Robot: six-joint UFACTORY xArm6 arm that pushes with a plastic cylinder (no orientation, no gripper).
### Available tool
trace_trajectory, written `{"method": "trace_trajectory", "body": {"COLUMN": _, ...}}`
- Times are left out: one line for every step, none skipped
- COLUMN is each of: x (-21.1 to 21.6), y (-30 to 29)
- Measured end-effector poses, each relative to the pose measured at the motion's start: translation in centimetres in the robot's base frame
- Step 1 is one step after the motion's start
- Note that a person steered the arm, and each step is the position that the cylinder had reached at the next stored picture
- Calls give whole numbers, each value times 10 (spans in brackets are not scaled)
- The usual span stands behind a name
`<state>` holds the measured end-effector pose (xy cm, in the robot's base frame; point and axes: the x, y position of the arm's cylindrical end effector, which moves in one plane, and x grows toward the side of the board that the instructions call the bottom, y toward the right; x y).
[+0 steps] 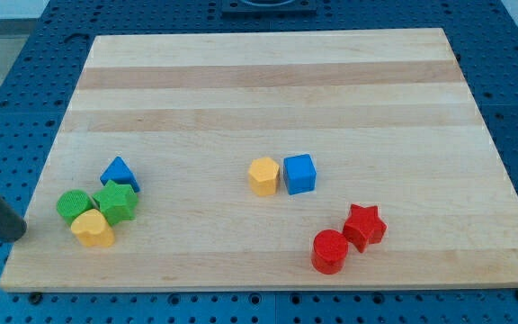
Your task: Move your arm to yellow hexagon
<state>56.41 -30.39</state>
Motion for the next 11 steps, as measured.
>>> {"method": "trace_trajectory", "body": {"x": 46, "y": 3}}
{"method": "trace_trajectory", "body": {"x": 53, "y": 25}}
{"method": "trace_trajectory", "body": {"x": 53, "y": 71}}
{"method": "trace_trajectory", "body": {"x": 53, "y": 104}}
{"method": "trace_trajectory", "body": {"x": 53, "y": 120}}
{"method": "trace_trajectory", "body": {"x": 44, "y": 147}}
{"method": "trace_trajectory", "body": {"x": 25, "y": 192}}
{"method": "trace_trajectory", "body": {"x": 10, "y": 241}}
{"method": "trace_trajectory", "body": {"x": -2, "y": 273}}
{"method": "trace_trajectory", "body": {"x": -17, "y": 300}}
{"method": "trace_trajectory", "body": {"x": -34, "y": 310}}
